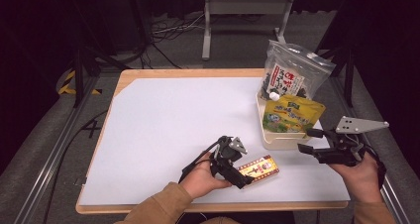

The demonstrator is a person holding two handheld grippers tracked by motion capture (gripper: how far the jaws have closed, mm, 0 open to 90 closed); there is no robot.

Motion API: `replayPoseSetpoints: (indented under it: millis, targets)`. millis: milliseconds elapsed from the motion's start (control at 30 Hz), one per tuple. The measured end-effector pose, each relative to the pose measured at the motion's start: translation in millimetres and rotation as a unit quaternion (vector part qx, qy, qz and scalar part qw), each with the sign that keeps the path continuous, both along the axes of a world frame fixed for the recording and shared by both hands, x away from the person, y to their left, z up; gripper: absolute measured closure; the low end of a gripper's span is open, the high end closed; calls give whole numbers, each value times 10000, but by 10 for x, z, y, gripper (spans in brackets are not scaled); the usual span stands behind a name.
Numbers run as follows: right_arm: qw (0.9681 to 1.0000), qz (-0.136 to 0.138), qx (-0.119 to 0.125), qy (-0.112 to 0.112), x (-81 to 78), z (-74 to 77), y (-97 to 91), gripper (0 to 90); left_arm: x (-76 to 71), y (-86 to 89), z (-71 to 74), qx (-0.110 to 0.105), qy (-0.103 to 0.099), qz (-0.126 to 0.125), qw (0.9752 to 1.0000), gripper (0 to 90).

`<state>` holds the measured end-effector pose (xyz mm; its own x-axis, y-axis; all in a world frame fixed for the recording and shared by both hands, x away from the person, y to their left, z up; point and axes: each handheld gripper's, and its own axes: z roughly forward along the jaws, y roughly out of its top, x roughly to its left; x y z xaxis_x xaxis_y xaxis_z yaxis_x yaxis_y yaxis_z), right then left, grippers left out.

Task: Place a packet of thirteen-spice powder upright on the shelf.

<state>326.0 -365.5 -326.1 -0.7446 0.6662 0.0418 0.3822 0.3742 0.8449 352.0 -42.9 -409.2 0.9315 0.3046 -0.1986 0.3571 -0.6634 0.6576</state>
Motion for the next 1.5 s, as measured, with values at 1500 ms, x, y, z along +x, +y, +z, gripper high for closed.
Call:
replayPoseSetpoints:
  millis: [1500]
  targets:
    - [9995,2,87,309,27,-54,15,318,-77,-157,-251,429,-360,-60,9984,323]
